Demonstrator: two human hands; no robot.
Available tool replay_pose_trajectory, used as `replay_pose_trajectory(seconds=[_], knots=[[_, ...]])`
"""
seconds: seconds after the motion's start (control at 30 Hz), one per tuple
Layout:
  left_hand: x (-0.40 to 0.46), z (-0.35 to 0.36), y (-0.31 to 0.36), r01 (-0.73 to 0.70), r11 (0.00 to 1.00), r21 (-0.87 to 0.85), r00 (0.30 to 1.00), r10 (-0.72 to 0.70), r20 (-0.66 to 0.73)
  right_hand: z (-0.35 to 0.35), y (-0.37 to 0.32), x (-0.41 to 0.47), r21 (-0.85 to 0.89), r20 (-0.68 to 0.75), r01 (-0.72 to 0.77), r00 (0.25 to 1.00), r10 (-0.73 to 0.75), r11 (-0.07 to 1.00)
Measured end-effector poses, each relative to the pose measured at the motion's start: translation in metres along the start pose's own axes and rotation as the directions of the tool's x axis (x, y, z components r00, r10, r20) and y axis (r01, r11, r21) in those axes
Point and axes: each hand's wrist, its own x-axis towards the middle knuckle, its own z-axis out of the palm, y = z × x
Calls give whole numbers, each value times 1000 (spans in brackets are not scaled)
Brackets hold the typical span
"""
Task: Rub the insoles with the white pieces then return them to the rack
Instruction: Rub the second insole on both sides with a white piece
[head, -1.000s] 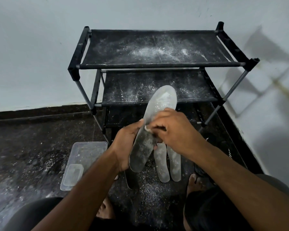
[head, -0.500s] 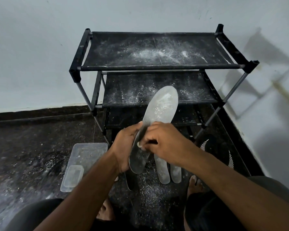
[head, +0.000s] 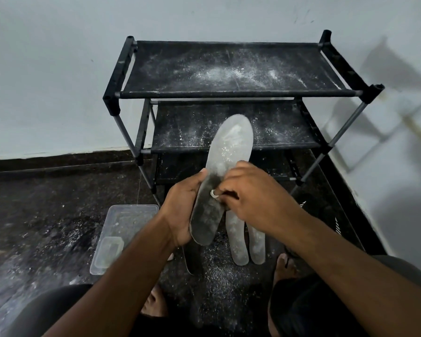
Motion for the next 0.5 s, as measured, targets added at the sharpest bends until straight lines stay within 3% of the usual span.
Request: replay_pose_trajectory(seconds=[0.07, 0.2, 0.37, 0.5], knots=[[0, -1, 1, 6, 1000, -18, 1000, -5, 4, 4, -5, -1, 24, 36, 0, 999, -1, 1000], [-1, -7, 3, 9, 999, 37, 1000, -10, 29, 9, -8, -3, 252, 126, -53, 992, 21, 966], [0, -6, 4, -23, 995, 98, 1000, 21, 13, -6, 14, 3, 150, -100, -132, 984, 147, 980], [1, -7, 4, -15, 996, 89, 1000, 13, 23, -2, 16, 5, 63, -26, -68, 997, 69, 996]])
